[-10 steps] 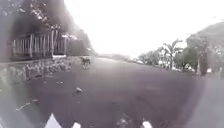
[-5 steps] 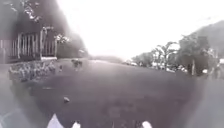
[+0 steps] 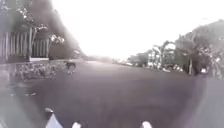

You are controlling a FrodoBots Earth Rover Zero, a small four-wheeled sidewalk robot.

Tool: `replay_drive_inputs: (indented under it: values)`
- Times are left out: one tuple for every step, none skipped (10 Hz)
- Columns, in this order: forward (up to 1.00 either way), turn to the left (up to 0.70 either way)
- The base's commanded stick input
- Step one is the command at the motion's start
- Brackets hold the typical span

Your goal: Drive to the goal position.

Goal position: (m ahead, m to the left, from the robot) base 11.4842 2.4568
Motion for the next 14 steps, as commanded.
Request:
replay_drive_inputs:
  values:
    - [0.7, 0.0]
    - [0.7, 0.0]
    - [0.7, 0.0]
    - [0.7, 0.0]
    - [0.7, 0.0]
    - [0.7, 0.0]
    - [0.7, 0.0]
    - [0.7, 0.0]
    - [0.7, 0.0]
    - [0.7, 0.0]
    - [0.7, 0.0]
    - [0.7, 0.0]
    - [0.7, 0.0]
    - [0.7, 0.0]
